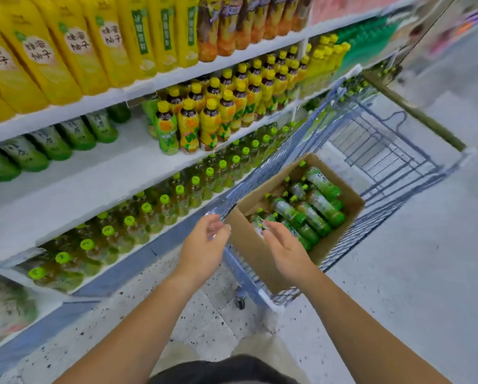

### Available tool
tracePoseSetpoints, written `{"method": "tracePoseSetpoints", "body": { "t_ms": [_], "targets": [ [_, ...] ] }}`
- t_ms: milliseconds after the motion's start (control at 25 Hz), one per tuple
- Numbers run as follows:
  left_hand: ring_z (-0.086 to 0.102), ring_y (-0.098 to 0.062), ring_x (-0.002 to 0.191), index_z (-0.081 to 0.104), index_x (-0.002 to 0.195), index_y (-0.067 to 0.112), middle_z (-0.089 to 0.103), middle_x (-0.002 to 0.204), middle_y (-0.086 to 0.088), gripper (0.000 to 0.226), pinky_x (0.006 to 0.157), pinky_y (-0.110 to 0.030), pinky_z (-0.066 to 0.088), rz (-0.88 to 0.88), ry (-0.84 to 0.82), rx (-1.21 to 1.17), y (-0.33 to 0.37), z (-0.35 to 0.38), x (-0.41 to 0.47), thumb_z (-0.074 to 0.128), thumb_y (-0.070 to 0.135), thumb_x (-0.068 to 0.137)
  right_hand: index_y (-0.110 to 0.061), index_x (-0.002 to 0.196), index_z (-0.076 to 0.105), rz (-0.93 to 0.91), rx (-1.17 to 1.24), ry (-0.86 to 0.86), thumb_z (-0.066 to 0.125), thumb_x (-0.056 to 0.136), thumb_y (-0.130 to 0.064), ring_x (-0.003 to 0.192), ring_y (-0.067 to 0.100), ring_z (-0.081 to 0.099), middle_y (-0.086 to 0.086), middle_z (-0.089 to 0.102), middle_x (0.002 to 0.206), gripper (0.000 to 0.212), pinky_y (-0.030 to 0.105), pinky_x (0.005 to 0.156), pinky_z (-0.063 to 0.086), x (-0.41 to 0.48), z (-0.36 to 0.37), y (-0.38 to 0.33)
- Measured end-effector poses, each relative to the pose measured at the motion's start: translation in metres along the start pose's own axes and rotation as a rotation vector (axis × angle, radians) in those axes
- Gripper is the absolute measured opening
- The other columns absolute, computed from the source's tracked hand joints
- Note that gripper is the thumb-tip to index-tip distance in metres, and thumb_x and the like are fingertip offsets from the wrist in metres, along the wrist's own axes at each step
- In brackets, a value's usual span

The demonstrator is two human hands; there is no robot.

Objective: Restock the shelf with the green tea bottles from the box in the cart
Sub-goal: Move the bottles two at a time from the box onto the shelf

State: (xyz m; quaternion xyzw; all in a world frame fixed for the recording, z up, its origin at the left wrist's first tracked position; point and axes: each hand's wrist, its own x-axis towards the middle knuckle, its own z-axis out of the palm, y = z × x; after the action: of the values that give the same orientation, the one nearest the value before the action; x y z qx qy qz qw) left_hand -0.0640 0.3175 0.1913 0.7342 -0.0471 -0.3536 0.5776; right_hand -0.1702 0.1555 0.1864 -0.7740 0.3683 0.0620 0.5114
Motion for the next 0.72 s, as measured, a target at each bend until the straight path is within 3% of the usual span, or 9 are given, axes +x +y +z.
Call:
{"method": "tracePoseSetpoints", "body": {
  "t_ms": [200, 440, 720],
  "targets": [
    [0.052, -0.008, 0.114, 0.048, 0.144, 0.021, 0.054, 0.132, 0.008, 0.046, 0.080, -0.017, 0.041, -0.050, -0.012, 0.028, 0.002, 0.091, 0.033, 0.052, 0.038, 0.102, -0.027, 0.146, 0.044, 0.042, -0.074, -0.070, 0.044, 0.104, -0.042, 0.124, 0.007, 0.049, -0.007, 0.052, 0.138, 0.044, 0.026, 0.103, 0.037, 0.036, -0.085, 0.053],
    [0.053, -0.018, 0.125, 0.044, 0.146, 0.019, 0.052, 0.143, 0.003, 0.057, 0.097, -0.033, 0.042, -0.219, 0.090, 0.077, -0.018, 0.186, 0.089, 0.051, 0.050, 0.099, -0.024, 0.149, 0.041, 0.089, -0.251, -0.213, 0.042, 0.105, -0.043, 0.127, 0.014, 0.051, -0.001, 0.053, 0.142, 0.048, 0.025, 0.098, 0.035, 0.106, -0.168, 0.103],
    [0.052, -0.017, 0.119, 0.040, 0.148, 0.020, 0.051, 0.143, 0.001, 0.059, 0.100, -0.035, 0.042, -0.340, 0.095, 0.082, -0.059, 0.262, 0.158, 0.048, 0.052, 0.098, -0.023, 0.151, 0.040, 0.151, -0.393, -0.244, 0.041, 0.105, -0.041, 0.127, 0.014, 0.051, 0.000, 0.054, 0.143, 0.050, 0.025, 0.098, 0.035, 0.195, -0.216, 0.153]
  ]
}}
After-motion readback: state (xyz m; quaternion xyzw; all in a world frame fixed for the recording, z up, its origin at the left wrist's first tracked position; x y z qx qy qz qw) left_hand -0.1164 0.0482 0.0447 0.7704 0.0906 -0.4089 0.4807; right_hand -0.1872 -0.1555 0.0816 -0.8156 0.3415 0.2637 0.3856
